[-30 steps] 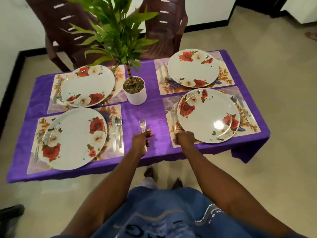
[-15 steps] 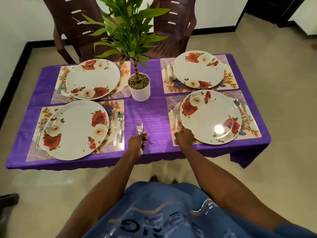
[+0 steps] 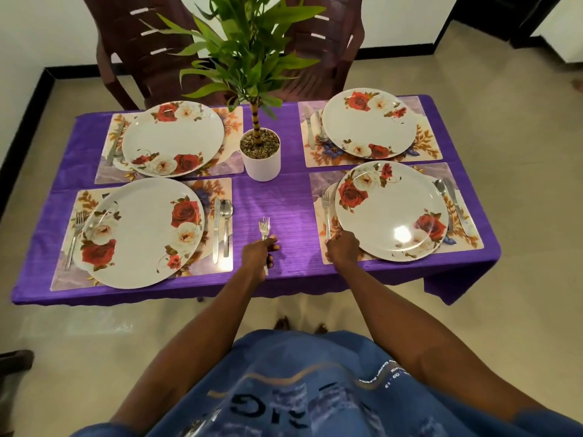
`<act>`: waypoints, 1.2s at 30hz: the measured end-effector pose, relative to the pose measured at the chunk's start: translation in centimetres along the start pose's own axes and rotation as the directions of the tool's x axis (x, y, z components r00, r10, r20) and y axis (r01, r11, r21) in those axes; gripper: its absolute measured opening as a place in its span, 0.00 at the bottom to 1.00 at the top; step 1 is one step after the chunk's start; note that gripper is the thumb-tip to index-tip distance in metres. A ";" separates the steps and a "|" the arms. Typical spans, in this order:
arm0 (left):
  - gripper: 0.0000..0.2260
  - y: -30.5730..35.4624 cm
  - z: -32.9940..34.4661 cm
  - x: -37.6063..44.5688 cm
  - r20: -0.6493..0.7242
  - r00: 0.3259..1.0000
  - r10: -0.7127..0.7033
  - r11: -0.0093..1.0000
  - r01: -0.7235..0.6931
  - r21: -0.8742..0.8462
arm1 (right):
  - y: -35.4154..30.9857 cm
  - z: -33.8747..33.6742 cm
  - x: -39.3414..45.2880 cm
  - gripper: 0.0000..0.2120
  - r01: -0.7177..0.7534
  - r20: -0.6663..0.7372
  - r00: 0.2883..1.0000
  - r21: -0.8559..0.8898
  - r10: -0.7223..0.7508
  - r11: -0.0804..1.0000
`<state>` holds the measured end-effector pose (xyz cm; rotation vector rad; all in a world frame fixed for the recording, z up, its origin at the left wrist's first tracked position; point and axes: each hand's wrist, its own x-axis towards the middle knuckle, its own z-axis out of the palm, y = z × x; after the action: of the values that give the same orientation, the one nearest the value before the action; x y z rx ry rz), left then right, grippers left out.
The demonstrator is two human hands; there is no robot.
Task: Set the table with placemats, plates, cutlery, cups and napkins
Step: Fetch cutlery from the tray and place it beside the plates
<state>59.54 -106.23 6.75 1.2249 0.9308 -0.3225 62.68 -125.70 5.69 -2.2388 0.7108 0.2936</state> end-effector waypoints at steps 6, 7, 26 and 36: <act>0.10 0.1 -0.7 0.0 -0.001 1.000 0.013 1.000 -0.013 0.008 | -0.8 -1.0 -0.9 0.15 0.045 -0.019 0.999 -0.124 -0.048 0.991; 0.10 0.1 -0.8 0.0 0.004 1.000 0.015 1.000 -0.015 0.009 | -0.8 -1.1 -1.0 0.14 0.053 -0.017 0.998 -0.137 -0.056 0.989; 0.09 0.9 1.3 0.0 0.078 0.996 0.042 0.997 -0.046 0.058 | 0.2 -1.7 -1.4 0.14 0.008 -0.019 1.000 0.021 -0.007 1.000; 0.09 1.5 12.1 -2.4 0.277 0.949 0.153 0.971 -0.196 0.135 | 1.0 -8.0 0.2 0.03 -0.002 -0.145 0.987 0.435 0.071 0.901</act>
<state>64.31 -117.22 10.05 1.3637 0.5686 -0.4150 62.24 -132.15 10.53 -1.8343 0.8135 -0.0286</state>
